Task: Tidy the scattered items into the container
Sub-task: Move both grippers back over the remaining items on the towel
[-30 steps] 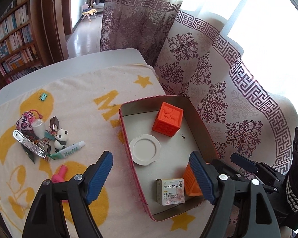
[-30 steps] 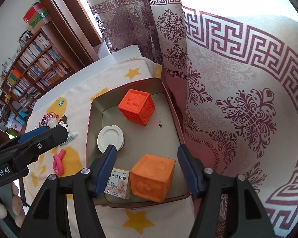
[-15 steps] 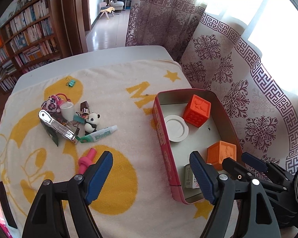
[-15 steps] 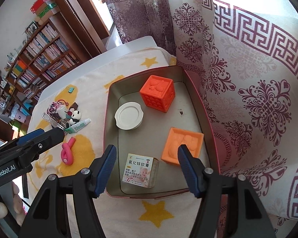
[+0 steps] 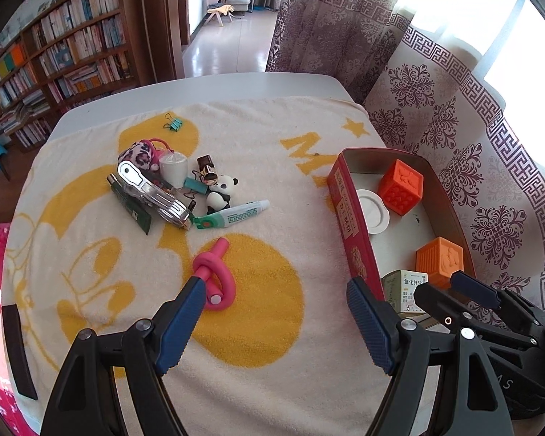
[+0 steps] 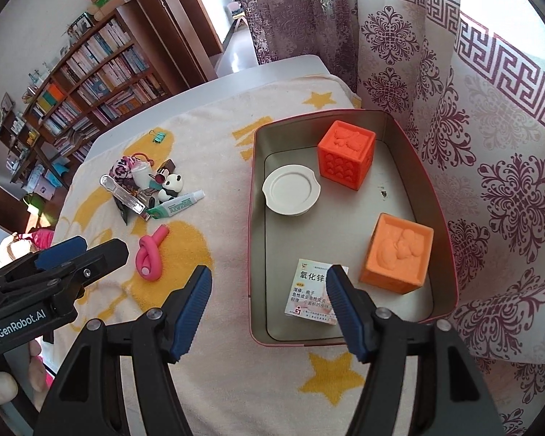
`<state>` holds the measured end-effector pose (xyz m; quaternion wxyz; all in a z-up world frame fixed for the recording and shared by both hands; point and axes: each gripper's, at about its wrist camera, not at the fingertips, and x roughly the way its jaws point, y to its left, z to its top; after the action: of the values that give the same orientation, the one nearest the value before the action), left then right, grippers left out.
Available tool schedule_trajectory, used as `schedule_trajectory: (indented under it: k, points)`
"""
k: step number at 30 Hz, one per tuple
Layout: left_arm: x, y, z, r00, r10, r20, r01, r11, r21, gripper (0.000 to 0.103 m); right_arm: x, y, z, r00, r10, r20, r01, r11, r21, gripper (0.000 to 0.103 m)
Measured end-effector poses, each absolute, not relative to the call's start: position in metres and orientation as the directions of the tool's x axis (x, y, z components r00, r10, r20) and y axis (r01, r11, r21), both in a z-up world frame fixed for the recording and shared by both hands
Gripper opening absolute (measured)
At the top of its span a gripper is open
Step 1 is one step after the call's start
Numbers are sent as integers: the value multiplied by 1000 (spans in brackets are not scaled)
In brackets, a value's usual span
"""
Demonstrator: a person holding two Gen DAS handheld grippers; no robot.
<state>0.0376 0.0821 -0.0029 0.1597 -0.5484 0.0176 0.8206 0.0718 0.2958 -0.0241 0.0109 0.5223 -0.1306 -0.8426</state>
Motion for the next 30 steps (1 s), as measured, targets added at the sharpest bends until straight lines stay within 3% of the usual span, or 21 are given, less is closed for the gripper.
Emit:
schedule_trajectory:
  k: [16, 30]
  points:
    - [33, -18, -37, -302, 178, -936, -87, -983, -159, 81, 58, 237, -38, -405, -193, -894, -50, -971, 233, 70]
    - [21, -73, -54, -269, 170, -948, -19, -985, -172, 81, 38, 178, -58, -342, -210, -916, 21, -976, 216, 70]
